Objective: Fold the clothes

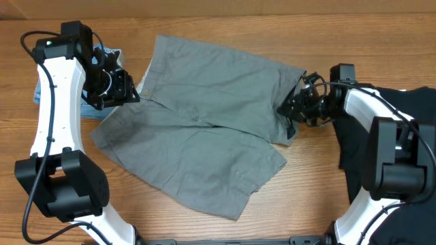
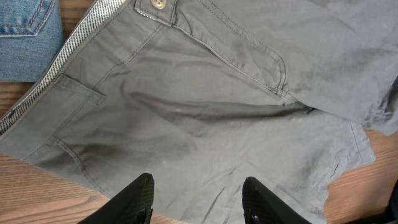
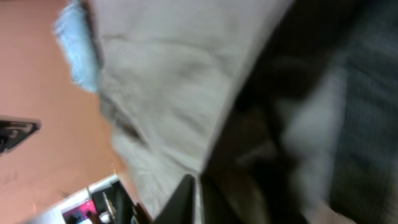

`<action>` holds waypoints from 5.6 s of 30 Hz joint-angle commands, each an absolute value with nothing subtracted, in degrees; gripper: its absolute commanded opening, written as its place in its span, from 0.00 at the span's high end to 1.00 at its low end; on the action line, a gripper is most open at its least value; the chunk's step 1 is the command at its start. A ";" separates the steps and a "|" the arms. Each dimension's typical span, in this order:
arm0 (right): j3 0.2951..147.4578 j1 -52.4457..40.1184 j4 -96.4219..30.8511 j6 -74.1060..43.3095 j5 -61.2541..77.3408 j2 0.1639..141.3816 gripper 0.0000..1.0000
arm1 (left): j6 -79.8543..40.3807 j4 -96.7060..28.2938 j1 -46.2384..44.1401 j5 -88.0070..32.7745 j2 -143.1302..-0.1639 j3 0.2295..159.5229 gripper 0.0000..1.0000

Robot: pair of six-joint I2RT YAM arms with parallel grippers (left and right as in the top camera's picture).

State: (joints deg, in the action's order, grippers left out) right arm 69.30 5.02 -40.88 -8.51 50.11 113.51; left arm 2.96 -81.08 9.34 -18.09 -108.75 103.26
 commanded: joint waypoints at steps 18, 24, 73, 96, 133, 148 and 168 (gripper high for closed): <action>69.06 7.68 -52.18 -8.80 37.85 112.07 0.80 | 3.66 -80.75 8.54 -19.11 -107.37 103.39 0.50; 69.06 8.75 -52.36 -6.35 40.25 112.03 0.79 | 3.66 -80.47 8.54 -19.11 -107.37 103.39 0.50; 67.75 10.09 -55.64 -7.64 34.24 109.34 0.56 | 3.86 -80.79 8.54 -19.11 -107.37 103.39 0.49; 66.06 12.19 -55.33 -17.61 19.00 108.66 0.68 | 3.86 -79.05 8.36 -19.11 -107.37 103.39 0.44; 83.18 8.75 -69.84 -11.97 31.70 82.39 0.64 | 0.01 -43.53 -2.42 11.79 -139.20 103.28 0.96; 57.74 -3.18 -49.98 -21.82 24.73 90.17 0.66 | 1.23 -54.28 1.02 -20.58 -133.88 113.49 0.75; 40.07 -5.04 -20.73 -26.35 17.76 90.63 0.96 | 1.78 -73.10 0.19 -18.74 -112.05 127.68 0.55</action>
State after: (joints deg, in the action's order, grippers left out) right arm 39.66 -6.61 -22.35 -25.76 22.37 90.76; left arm 0.60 -72.05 0.08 -19.53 -112.62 127.13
